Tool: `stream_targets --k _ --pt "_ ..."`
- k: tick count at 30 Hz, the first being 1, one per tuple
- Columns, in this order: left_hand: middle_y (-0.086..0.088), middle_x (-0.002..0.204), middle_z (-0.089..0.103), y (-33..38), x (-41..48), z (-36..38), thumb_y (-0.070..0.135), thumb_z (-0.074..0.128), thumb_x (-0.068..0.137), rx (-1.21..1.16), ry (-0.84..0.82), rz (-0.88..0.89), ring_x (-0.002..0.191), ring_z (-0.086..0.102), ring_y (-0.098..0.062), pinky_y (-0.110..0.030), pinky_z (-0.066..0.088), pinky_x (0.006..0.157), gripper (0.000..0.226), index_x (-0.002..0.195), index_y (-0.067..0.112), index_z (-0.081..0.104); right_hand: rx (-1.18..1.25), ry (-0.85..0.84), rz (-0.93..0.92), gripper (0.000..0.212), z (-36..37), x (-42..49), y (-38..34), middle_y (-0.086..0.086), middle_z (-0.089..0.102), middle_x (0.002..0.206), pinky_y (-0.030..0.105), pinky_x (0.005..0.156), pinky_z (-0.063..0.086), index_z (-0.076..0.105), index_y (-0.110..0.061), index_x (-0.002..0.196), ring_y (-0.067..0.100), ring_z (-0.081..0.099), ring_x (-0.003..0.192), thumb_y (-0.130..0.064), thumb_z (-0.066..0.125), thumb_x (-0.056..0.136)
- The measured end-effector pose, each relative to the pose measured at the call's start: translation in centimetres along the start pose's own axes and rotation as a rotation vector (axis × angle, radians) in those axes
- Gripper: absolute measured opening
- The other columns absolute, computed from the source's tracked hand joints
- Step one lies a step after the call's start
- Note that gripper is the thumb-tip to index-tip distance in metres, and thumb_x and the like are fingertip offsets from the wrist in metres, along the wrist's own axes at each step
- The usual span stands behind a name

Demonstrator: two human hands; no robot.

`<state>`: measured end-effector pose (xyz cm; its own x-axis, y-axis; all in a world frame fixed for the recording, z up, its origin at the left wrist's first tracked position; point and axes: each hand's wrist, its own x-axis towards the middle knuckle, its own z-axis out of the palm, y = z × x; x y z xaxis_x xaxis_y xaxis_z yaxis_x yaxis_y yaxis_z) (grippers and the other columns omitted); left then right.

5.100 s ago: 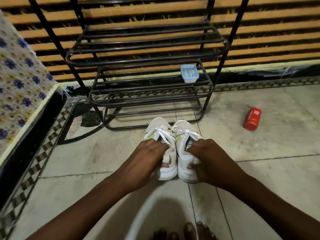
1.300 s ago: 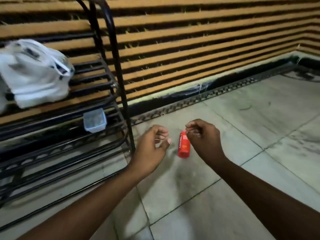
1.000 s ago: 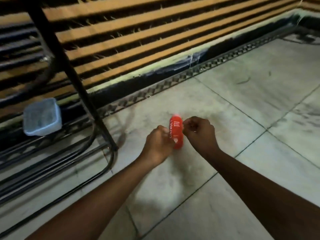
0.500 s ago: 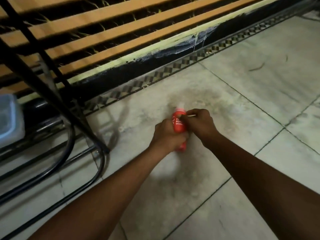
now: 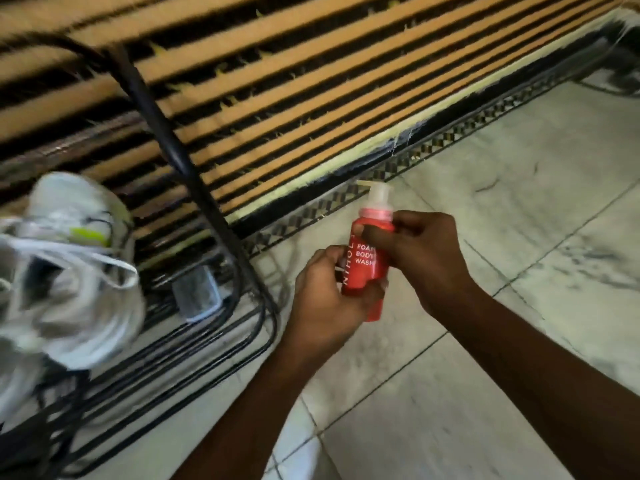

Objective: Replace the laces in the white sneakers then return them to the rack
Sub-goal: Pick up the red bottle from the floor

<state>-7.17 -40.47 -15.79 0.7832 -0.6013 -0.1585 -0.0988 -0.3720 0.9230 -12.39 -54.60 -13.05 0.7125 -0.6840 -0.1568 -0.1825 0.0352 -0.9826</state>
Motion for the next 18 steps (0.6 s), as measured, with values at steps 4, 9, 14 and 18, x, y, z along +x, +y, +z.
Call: stream_targets --k 4,9,14,18 --pt "0.018 0.103 0.070 11.4 -3.6 -6.5 0.047 0.084 0.073 -0.060 0.045 0.025 0.095 0.065 0.004 -0.017 0.055 0.073 0.041 0.109 0.040 0.066 0.022 -0.031 -0.068 0.026 0.8 -4.1 -13.6 0.002 0.078 0.081 0.039 0.074 0.061 0.080 -0.018 0.092 0.019 0.077 0.078 -0.018 0.089 0.067" --pt "0.012 0.102 0.073 24.9 -8.4 -15.8 0.056 0.079 0.063 -0.099 0.121 0.089 0.095 0.069 -0.007 -0.041 0.060 0.085 0.053 0.110 0.034 0.068 0.015 -0.099 -0.161 0.032 2.9 -8.9 -30.4 0.001 0.079 0.084 0.042 0.078 0.062 0.080 -0.020 0.092 0.019 0.077 0.080 -0.026 0.089 0.062" --pt "0.016 0.105 0.072 35.4 -13.9 -25.5 0.051 0.084 0.070 -0.065 0.176 0.134 0.096 0.070 -0.002 -0.029 0.061 0.084 0.042 0.107 0.047 0.065 0.013 -0.189 -0.245 0.033 6.1 -14.2 -43.8 -0.002 0.079 0.090 0.035 0.076 0.062 0.079 -0.020 0.101 0.016 0.077 0.084 -0.020 0.090 0.070" --pt "0.008 0.112 0.071 42.1 -18.6 -32.0 0.034 0.090 0.077 -0.060 0.246 0.122 0.103 0.068 -0.008 -0.040 0.060 0.089 0.050 0.122 0.029 0.067 0.044 -0.287 -0.243 0.038 8.8 -18.4 -52.6 0.000 0.079 0.093 0.041 0.074 0.063 0.078 -0.020 0.104 0.019 0.077 0.085 -0.021 0.092 0.069"
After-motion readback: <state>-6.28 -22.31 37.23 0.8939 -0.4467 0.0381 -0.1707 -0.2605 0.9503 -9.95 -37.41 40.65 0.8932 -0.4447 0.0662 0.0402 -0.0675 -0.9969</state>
